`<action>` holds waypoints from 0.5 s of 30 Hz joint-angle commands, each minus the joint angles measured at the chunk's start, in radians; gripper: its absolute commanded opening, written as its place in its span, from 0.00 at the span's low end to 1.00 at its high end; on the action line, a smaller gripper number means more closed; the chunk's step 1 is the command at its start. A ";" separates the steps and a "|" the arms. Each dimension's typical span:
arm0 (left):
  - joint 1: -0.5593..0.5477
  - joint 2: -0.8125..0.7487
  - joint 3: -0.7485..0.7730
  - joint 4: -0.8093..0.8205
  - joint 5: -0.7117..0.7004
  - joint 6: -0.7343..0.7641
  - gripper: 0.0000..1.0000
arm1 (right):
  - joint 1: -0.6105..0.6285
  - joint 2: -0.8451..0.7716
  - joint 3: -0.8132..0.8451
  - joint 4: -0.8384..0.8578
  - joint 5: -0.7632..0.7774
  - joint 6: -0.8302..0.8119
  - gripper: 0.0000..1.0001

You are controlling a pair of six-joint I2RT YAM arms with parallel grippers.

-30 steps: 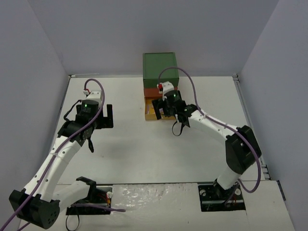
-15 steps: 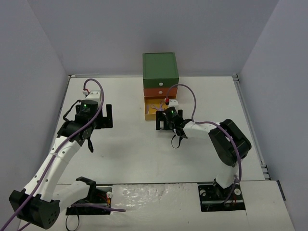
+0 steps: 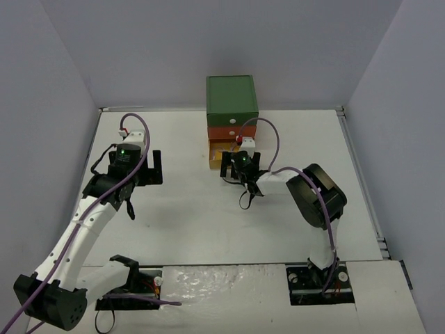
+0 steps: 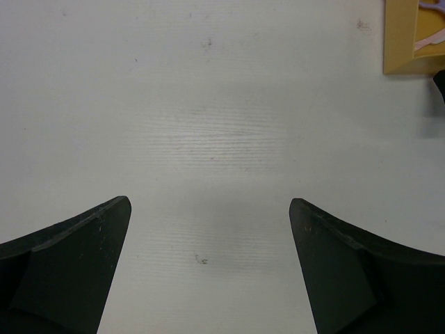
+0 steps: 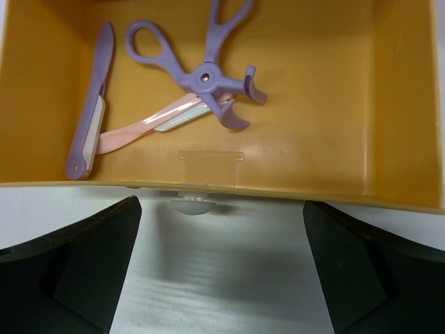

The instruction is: Organize the makeup

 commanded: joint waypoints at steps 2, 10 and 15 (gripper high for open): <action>0.010 -0.008 0.012 0.044 -0.008 0.010 0.97 | -0.025 0.029 0.098 0.144 0.065 0.009 1.00; 0.011 -0.004 0.010 0.045 -0.010 0.009 0.97 | -0.043 0.097 0.180 0.234 0.070 0.010 1.00; 0.015 -0.006 0.009 0.045 -0.012 0.010 0.97 | -0.051 0.142 0.215 0.292 0.087 0.032 1.00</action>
